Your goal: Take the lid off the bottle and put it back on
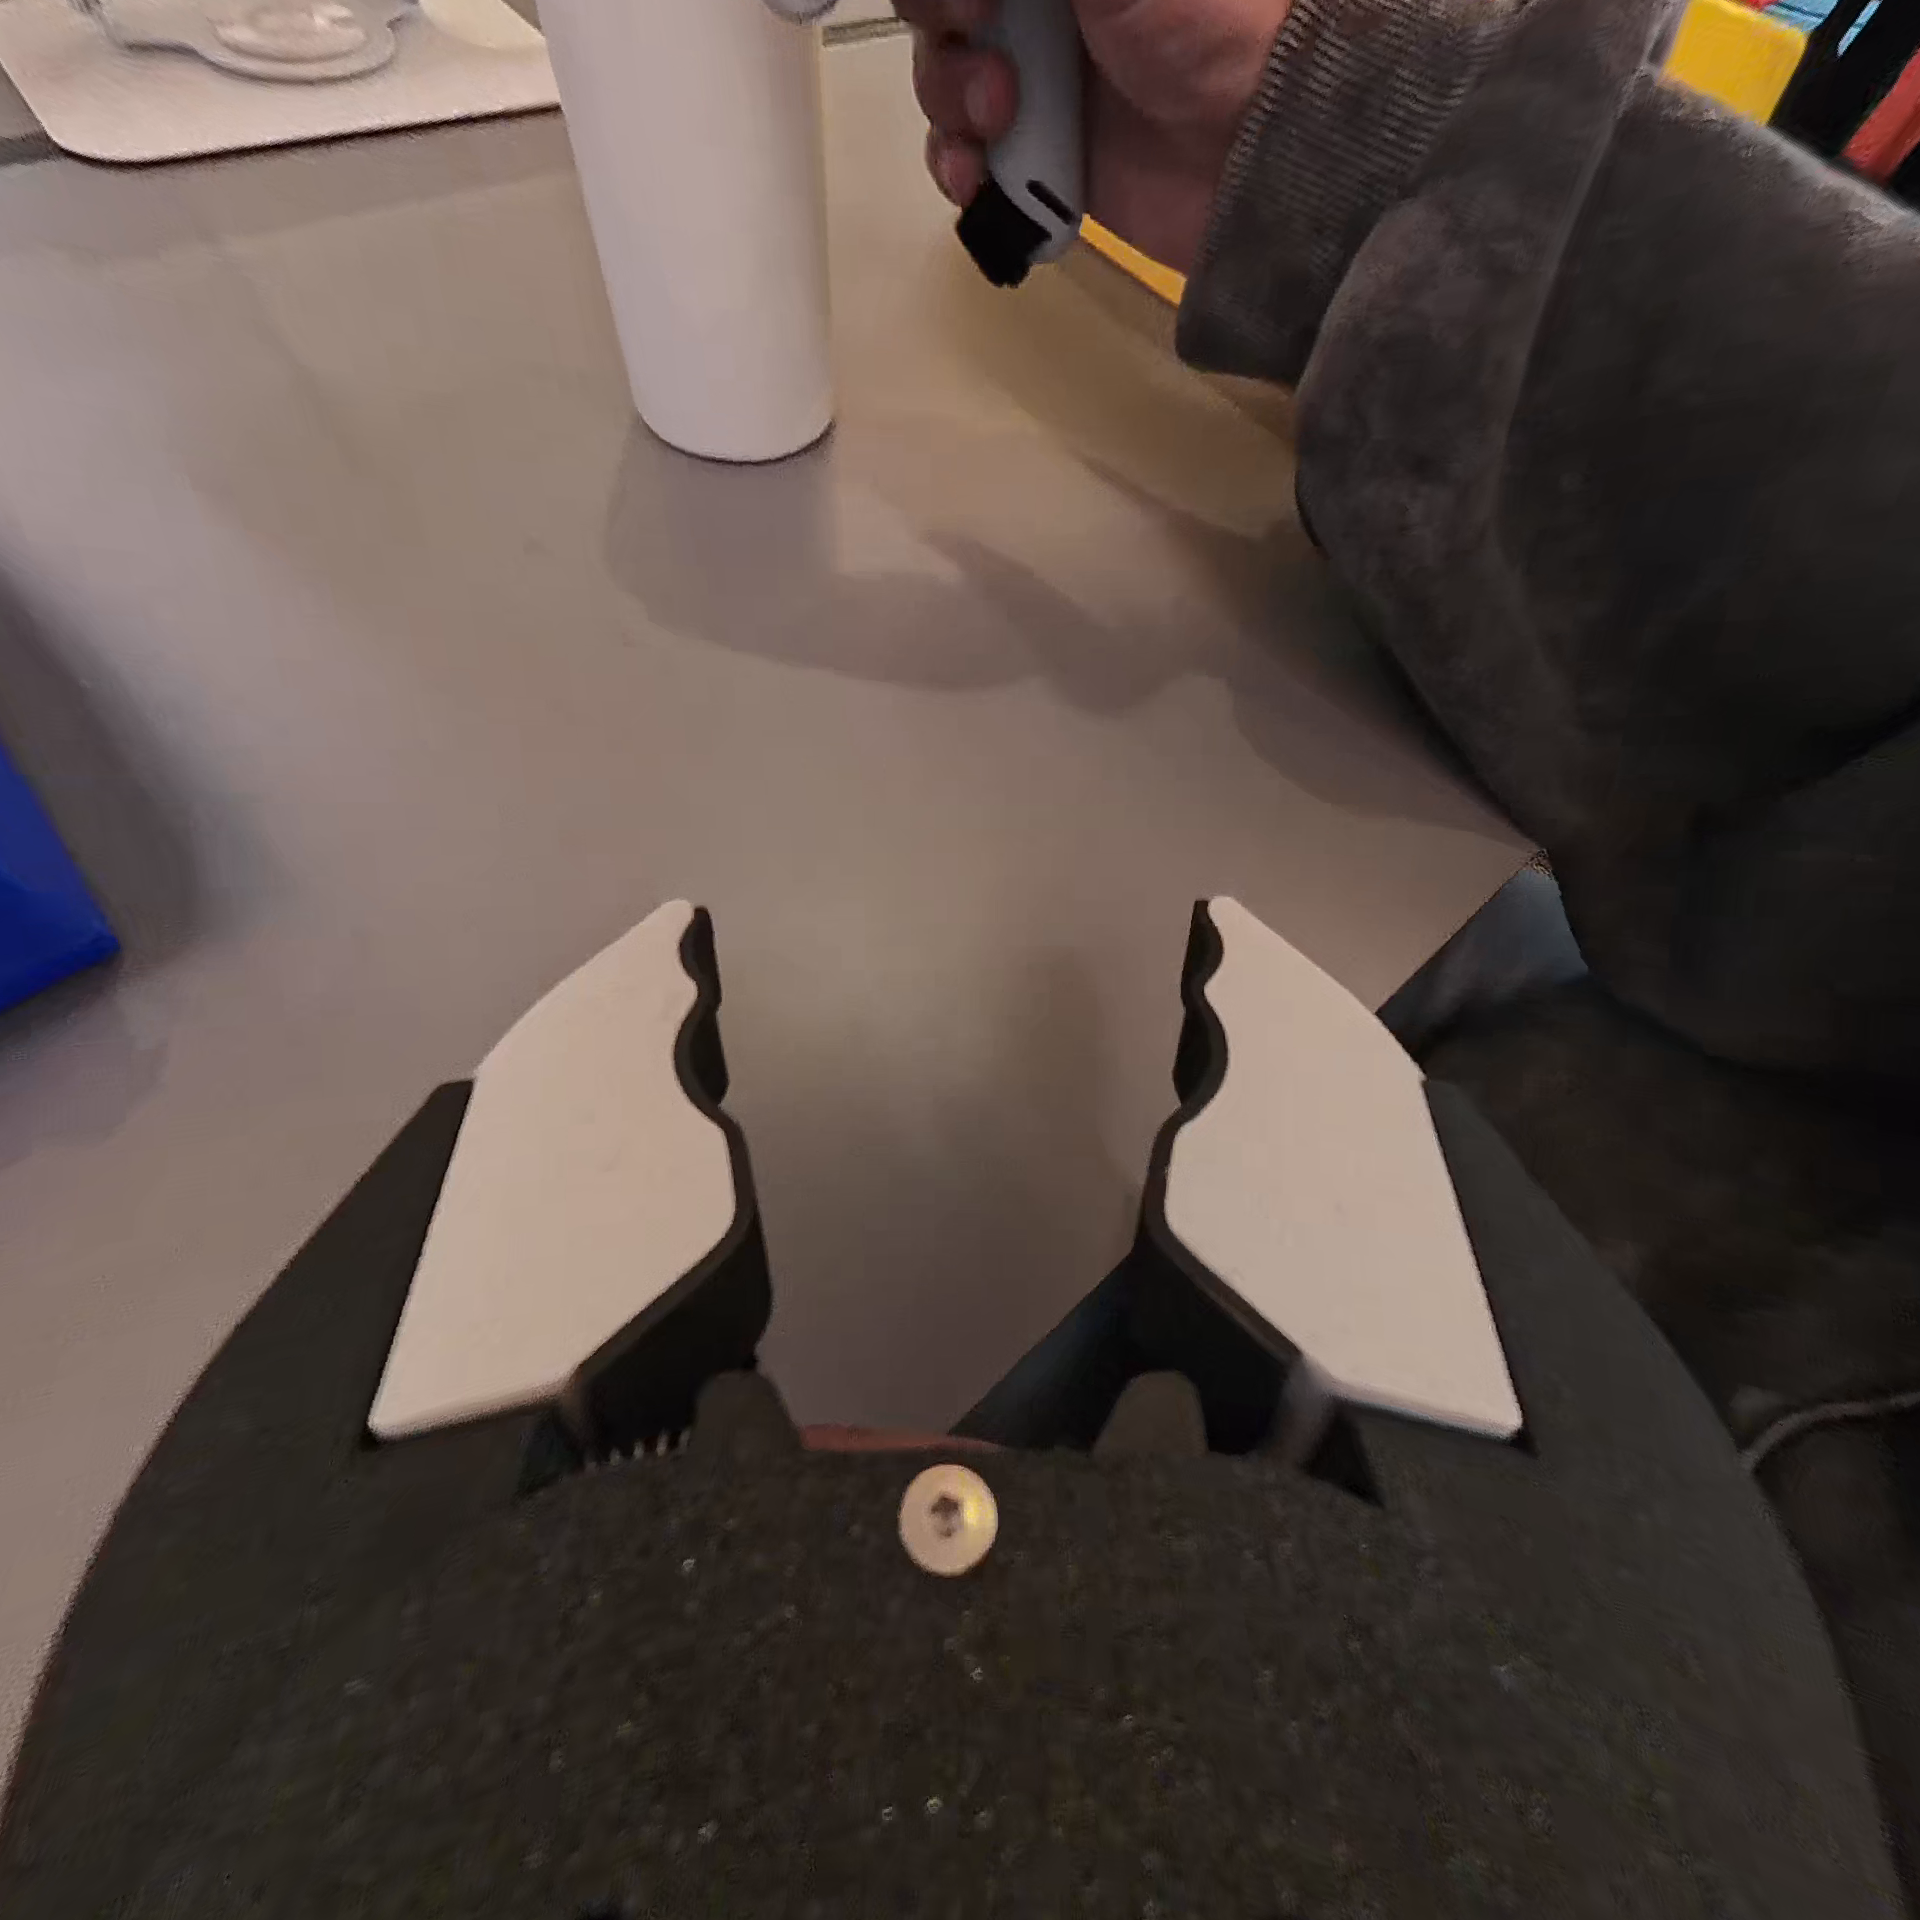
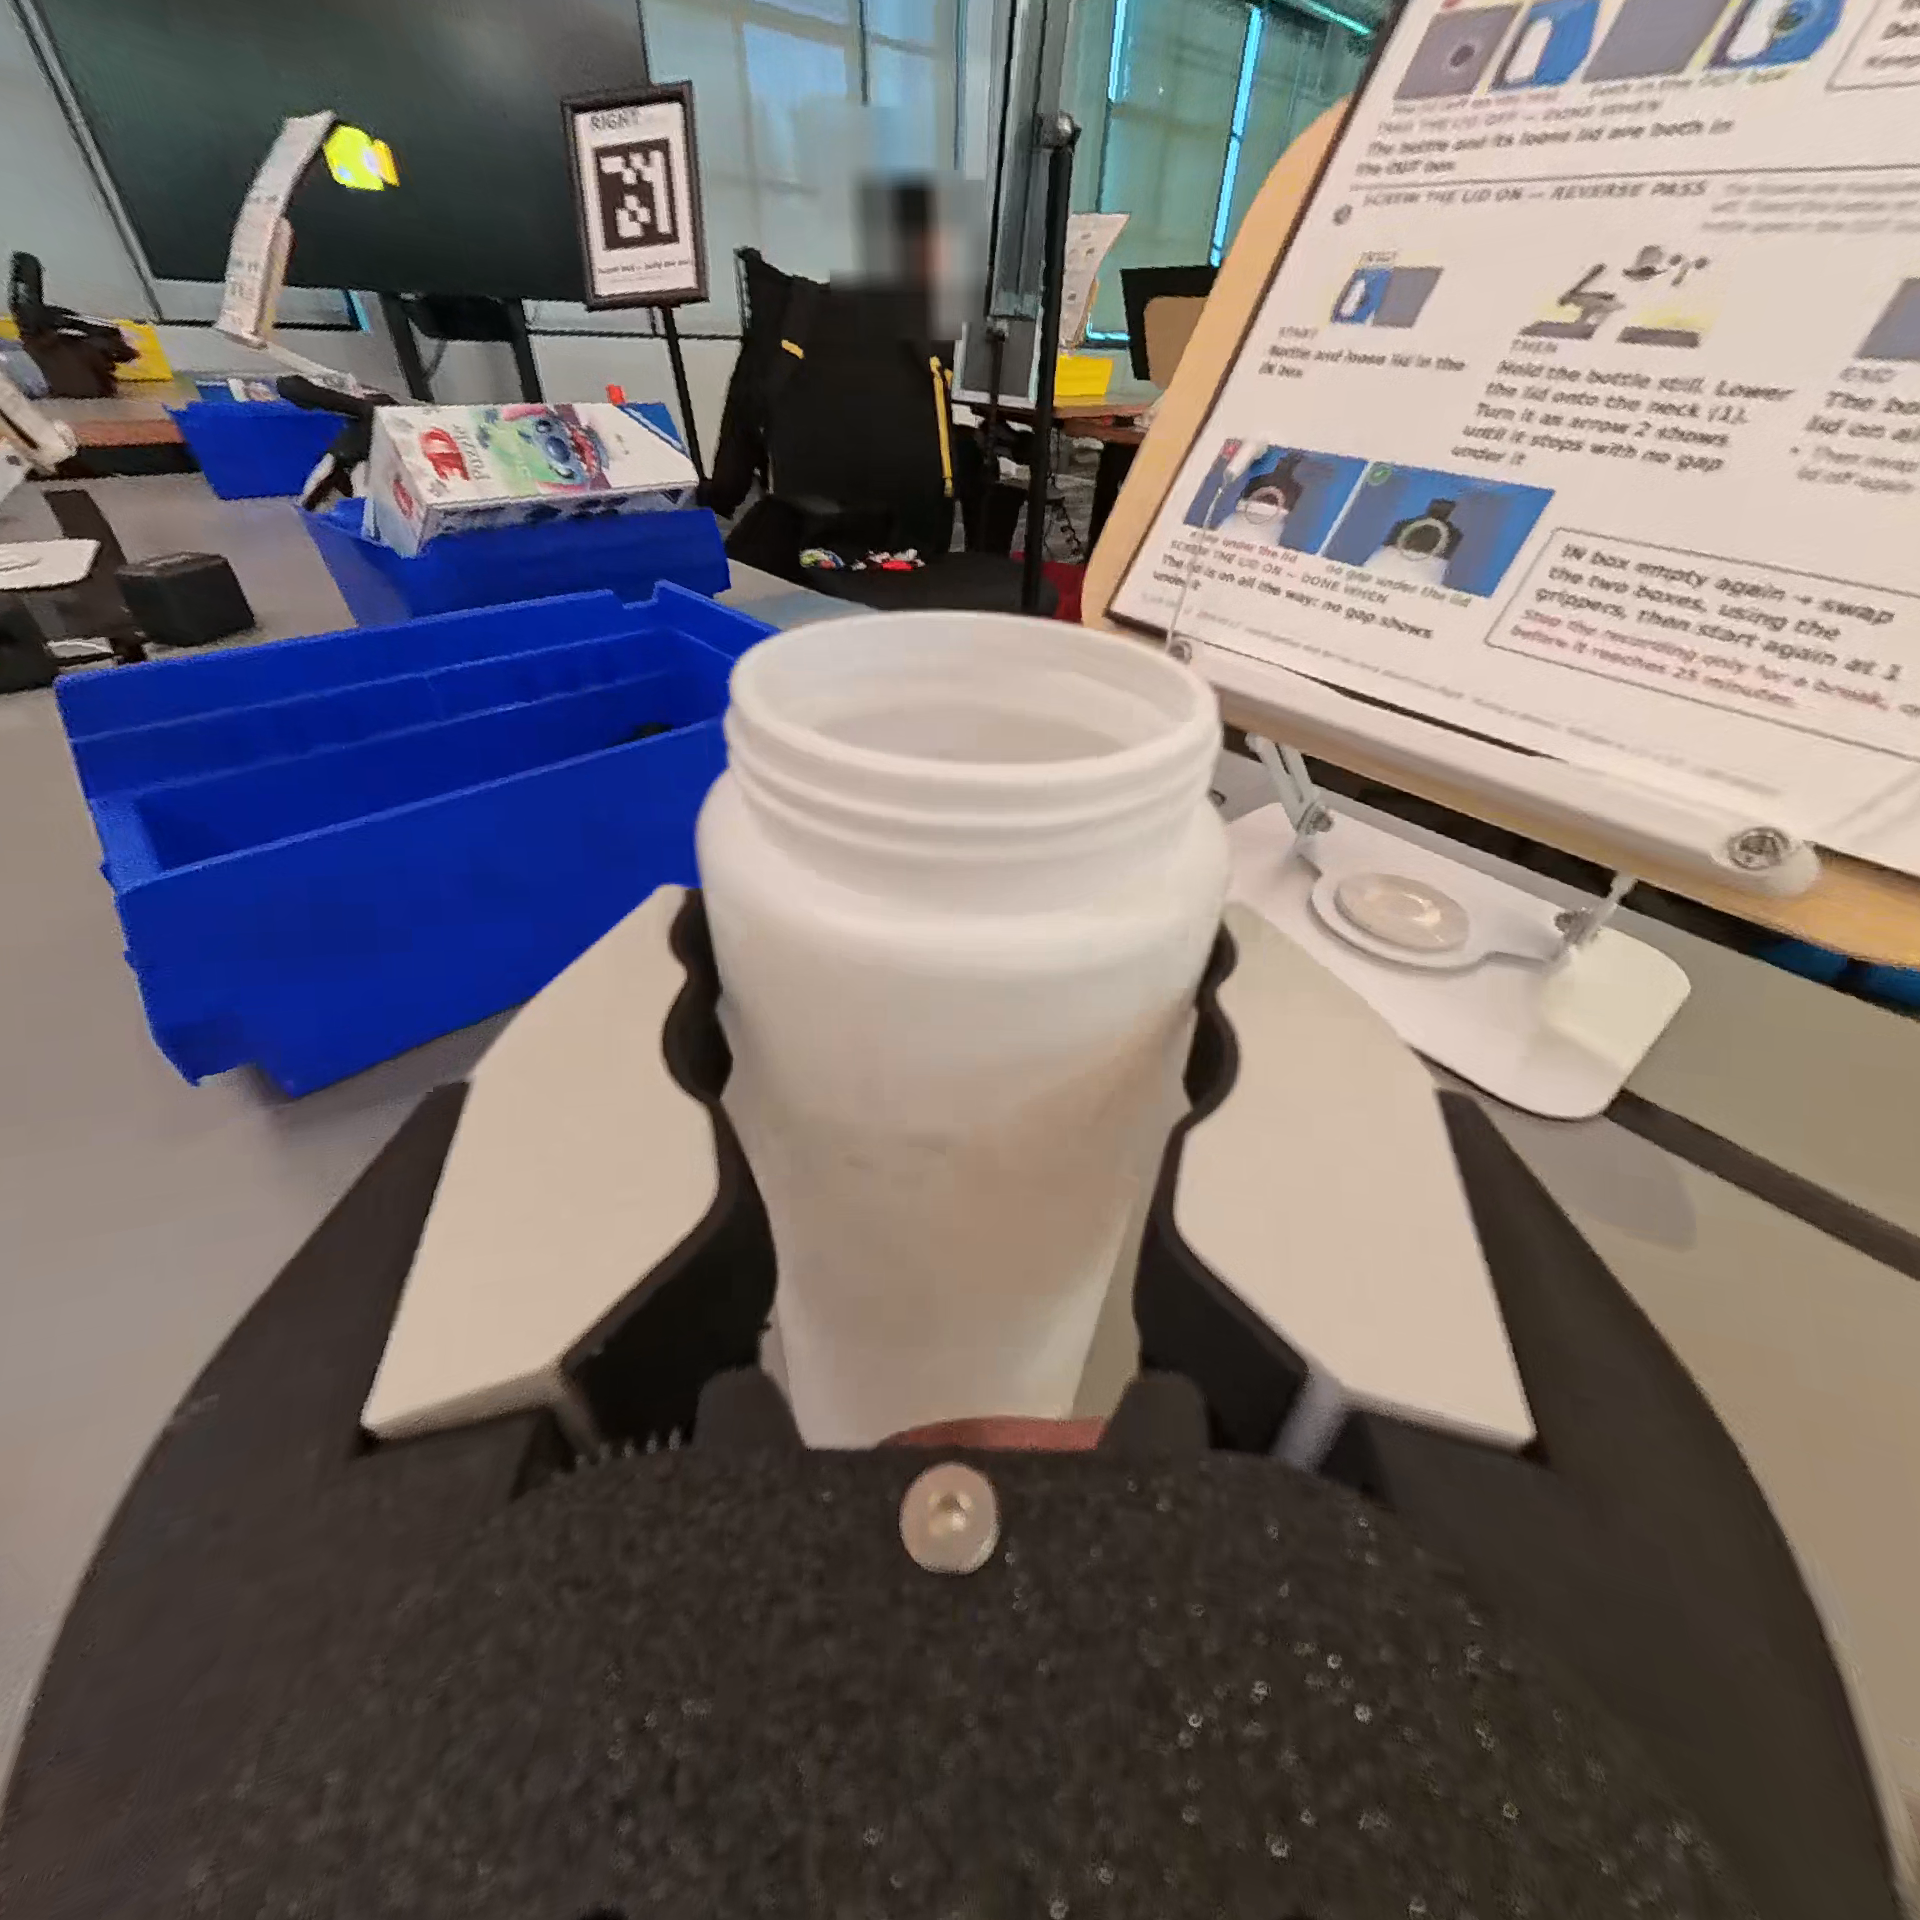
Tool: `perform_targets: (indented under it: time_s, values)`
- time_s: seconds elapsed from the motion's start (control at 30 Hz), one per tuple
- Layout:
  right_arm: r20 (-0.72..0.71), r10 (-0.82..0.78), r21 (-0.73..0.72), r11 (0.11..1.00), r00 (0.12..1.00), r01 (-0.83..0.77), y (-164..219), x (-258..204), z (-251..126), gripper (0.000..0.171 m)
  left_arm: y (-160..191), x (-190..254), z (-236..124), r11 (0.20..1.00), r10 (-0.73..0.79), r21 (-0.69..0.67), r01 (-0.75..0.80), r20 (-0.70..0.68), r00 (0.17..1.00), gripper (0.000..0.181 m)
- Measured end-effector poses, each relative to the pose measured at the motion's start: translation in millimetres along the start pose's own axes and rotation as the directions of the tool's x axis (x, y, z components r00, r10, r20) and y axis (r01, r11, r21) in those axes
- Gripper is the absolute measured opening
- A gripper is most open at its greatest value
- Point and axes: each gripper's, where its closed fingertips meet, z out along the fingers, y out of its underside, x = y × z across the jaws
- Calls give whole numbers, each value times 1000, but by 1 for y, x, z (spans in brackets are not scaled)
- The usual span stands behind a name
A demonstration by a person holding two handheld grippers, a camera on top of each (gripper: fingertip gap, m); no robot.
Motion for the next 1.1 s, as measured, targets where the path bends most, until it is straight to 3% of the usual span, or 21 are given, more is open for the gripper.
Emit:
perform_targets:
  time_s: [0.33, 0.5, 0.63, 0.73, 0.83, 0.93, 1.1]
  values:
    - [49, -3, 69, 998, 999, 0, 0, -3, -5, 87, 5, -12, 14, 999, -29, -40, 29, 5, 1000, 85]
    - [55, -5, -2, 1000, 999, 5, 2, -12, -9, 87, 4, -20, 18, 998, -43, -38, 43, 11, 999, 85]
    - [55, -5, 25, 1000, 998, 4, 1, -15, -9, 87, -9, -27, 13, 997, -74, 15, 73, 27, 997, 81]
    - [50, -6, 39, 999, 999, 4, 1, -14, -10, 87, -41, -38, -8, 984, -140, 114, 135, 39, 989, 81]
    - [51, -8, 34, 999, 999, 6, 1, -15, -11, 87, -81, -89, -35, 983, -147, 135, 123, 187, 971, 84]
    - [52, -6, 41, 999, 999, 3, 1, -14, -11, 87, -111, -156, -49, 979, -202, 46, 198, 325, 924, 83]
    - [61, -7, 43, 999, 998, 4, 1, -15, -10, 87, -111, -264, -24, 884, -273, -205, 420, 503, 820, 87]
